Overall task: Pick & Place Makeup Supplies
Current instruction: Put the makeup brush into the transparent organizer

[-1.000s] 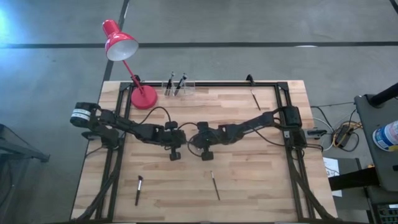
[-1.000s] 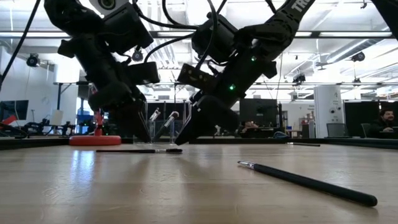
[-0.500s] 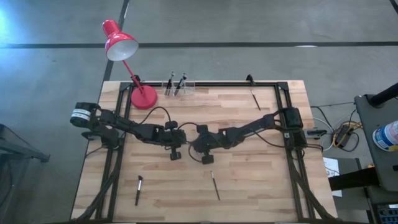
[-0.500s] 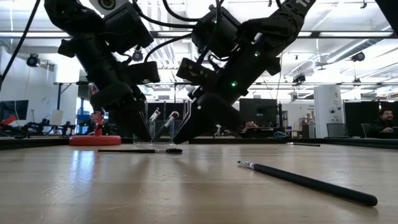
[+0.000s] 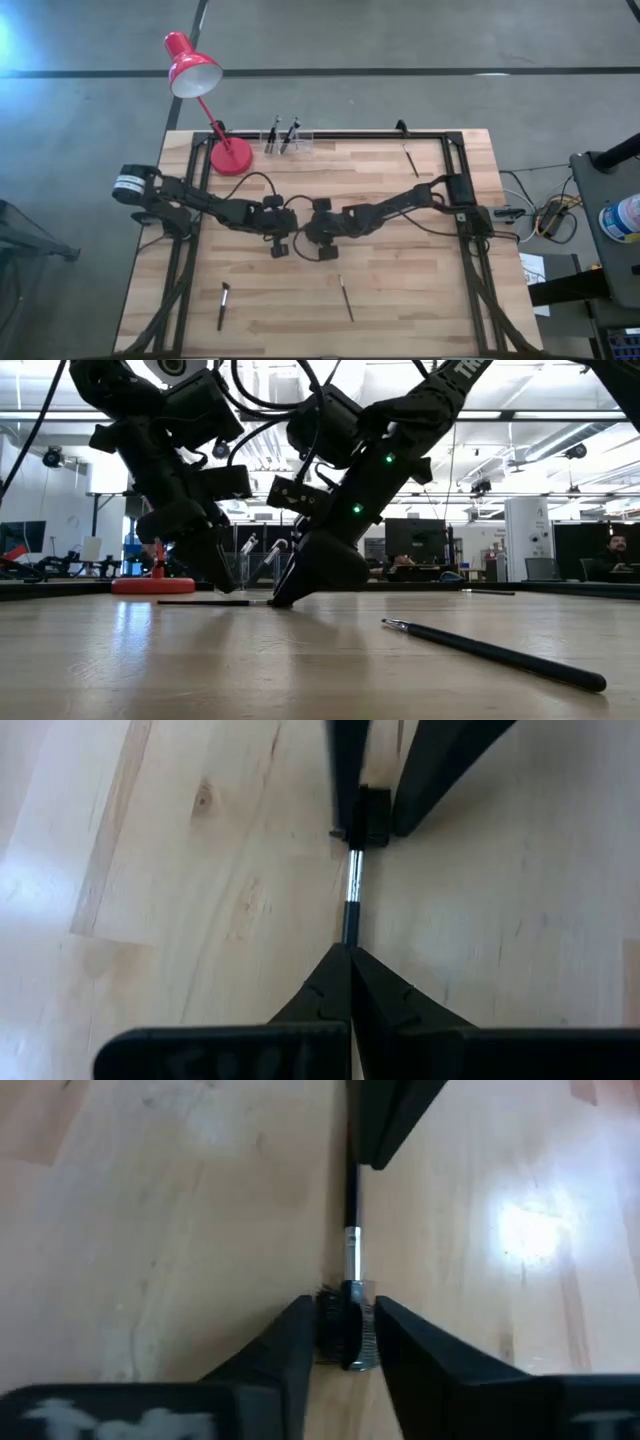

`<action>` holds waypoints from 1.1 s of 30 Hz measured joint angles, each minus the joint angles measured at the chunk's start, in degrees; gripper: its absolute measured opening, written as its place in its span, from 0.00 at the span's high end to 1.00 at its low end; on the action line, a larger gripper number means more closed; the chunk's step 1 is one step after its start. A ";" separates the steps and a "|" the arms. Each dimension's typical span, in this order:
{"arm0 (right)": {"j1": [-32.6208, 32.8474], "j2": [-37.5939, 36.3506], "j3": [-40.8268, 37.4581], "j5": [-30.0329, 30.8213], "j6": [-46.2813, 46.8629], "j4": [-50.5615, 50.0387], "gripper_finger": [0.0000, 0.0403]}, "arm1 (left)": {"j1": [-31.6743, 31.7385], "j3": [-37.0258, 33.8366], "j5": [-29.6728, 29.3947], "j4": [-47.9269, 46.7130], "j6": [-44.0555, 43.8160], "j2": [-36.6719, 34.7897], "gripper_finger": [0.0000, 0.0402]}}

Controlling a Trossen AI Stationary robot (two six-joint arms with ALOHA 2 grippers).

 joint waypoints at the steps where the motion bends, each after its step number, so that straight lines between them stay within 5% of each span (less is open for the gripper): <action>1: 0.00 0.10 0.26 -0.15 0.00 -0.52 0.78 | 0.00 0.00 0.02 -0.09 0.01 0.00 1.00; 6: -0.19 0.65 1.06 0.43 -0.12 -0.74 0.96 | -0.23 0.00 3.19 -0.70 0.37 -0.86 1.00; 18: -0.12 -1.74 0.86 -3.27 0.72 -2.15 0.98 | -3.83 0.00 -0.90 -10.68 -7.11 -8.08 0.99; 33: 1.08 -3.72 0.86 -4.08 3.08 -0.52 0.98 | -5.60 0.00 -3.07 -5.60 -10.30 -6.49 0.75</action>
